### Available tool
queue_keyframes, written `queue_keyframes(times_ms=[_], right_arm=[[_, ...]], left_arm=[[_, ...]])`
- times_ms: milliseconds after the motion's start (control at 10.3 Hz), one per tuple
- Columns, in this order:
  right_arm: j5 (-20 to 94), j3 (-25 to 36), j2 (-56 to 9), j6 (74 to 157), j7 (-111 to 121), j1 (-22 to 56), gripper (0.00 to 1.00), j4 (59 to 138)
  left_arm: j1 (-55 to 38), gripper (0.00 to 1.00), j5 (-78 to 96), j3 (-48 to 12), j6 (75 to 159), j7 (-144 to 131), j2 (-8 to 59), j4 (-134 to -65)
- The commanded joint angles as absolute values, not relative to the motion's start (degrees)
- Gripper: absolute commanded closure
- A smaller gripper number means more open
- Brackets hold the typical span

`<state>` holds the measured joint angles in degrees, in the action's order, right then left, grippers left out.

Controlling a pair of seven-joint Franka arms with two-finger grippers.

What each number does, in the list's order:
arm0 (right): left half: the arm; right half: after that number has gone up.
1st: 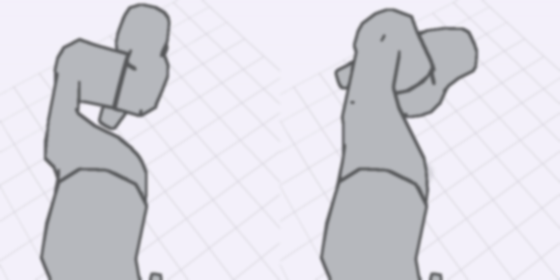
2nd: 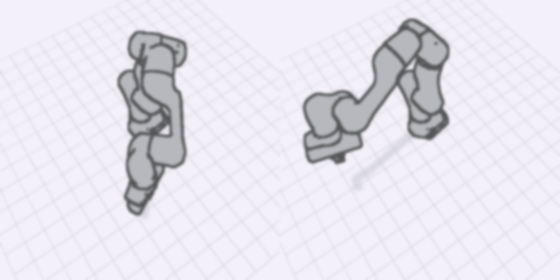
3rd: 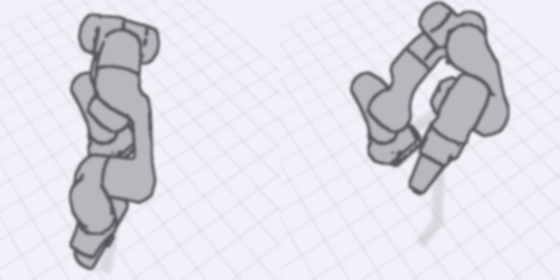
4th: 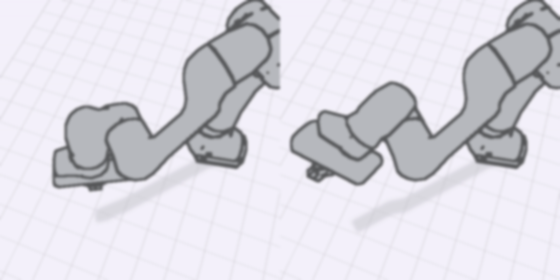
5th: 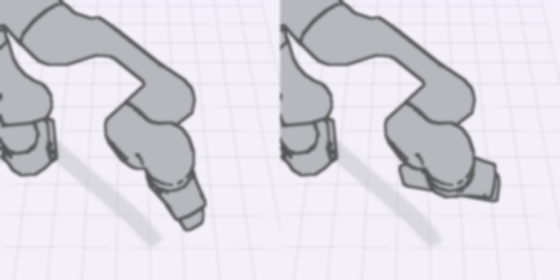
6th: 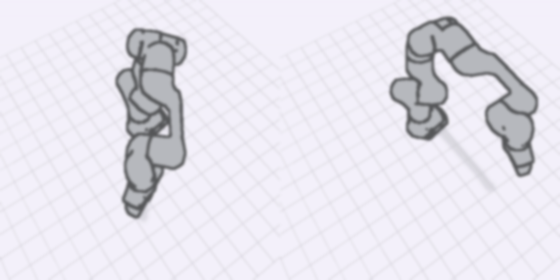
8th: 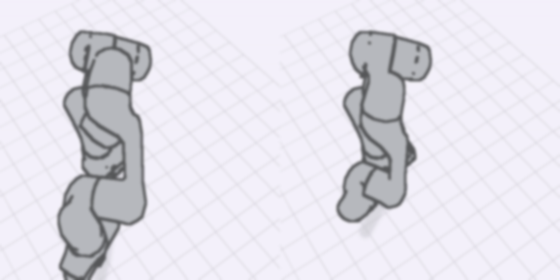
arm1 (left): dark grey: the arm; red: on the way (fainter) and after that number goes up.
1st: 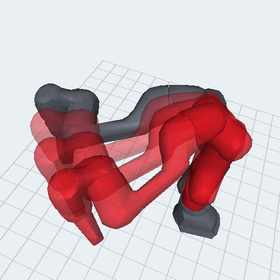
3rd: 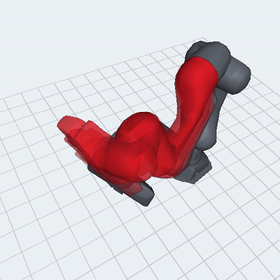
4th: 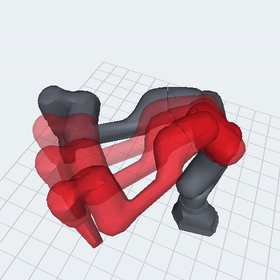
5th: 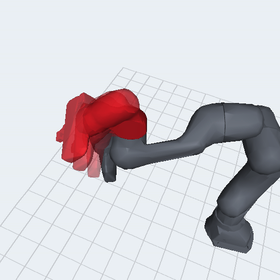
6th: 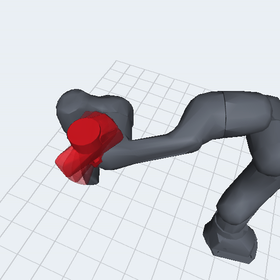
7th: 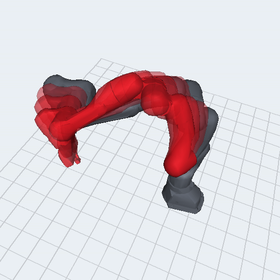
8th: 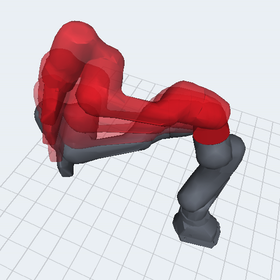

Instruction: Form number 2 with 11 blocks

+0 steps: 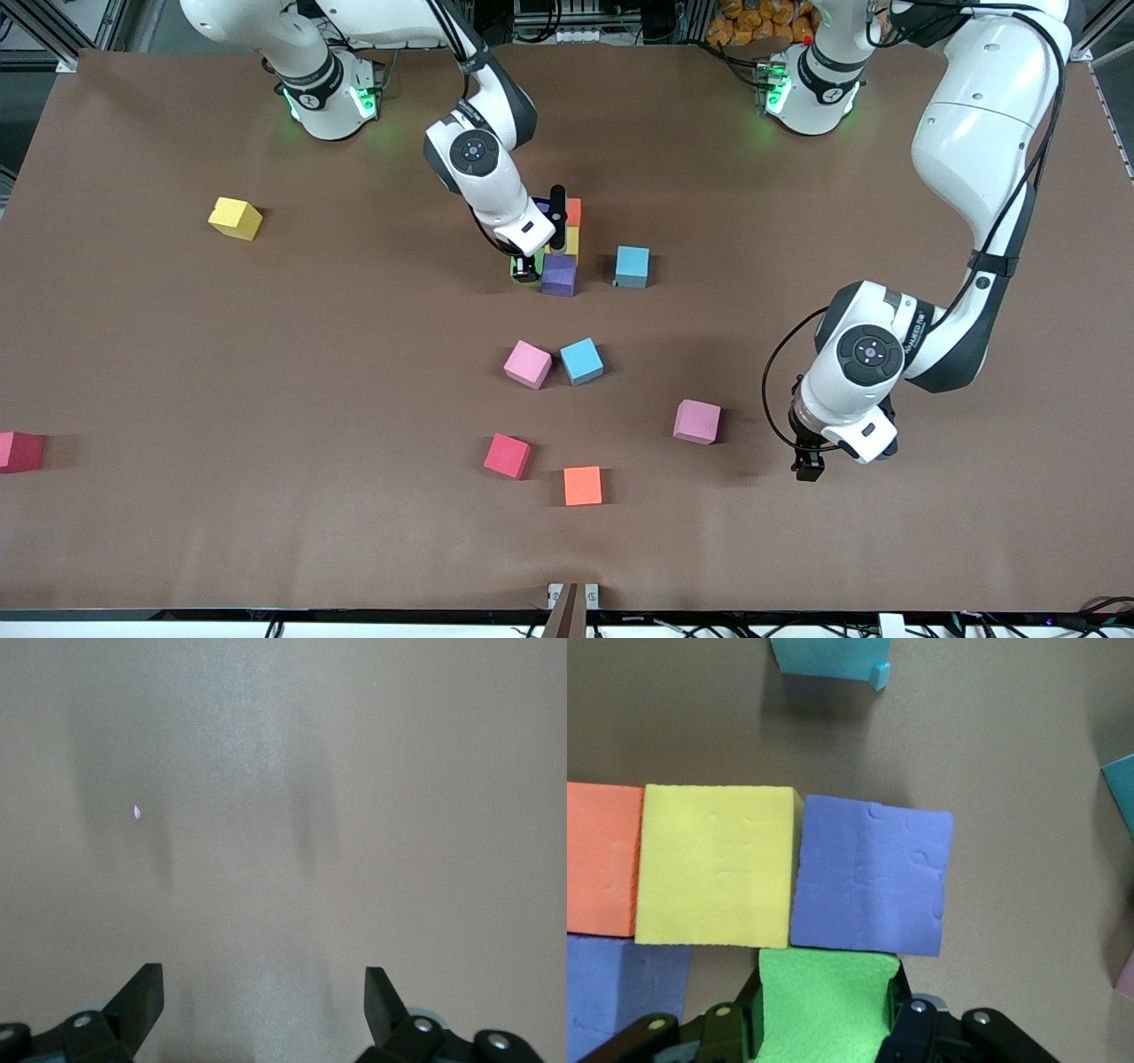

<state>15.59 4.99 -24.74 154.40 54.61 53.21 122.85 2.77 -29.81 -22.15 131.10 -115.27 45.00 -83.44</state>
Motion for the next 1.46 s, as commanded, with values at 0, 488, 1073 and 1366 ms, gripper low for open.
queue_keyframes(times_ms=[0,488,1073,1366], right_arm=[[16.7,5.19,-26.98,155.74,55.37,53.35,0.51,121.64],[16.61,5.19,-27.25,155.74,55.46,53.0,0.34,121.55],[16.61,5.19,-27.25,155.66,55.28,52.12,0.33,121.29],[16.61,5.19,-27.16,155.13,55.11,52.03,0.33,120.85]], left_arm=[[2.55,0.0,-29.71,-21.8,131.4,-116.19,44.47,-84.02],[2.55,0.0,-29.71,-21.8,131.4,-116.19,44.47,-84.11],[2.55,0.0,-29.71,-21.88,131.31,-116.28,44.12,-84.02],[2.46,0.0,-29.62,-21.88,131.4,-116.28,44.03,-84.02]])
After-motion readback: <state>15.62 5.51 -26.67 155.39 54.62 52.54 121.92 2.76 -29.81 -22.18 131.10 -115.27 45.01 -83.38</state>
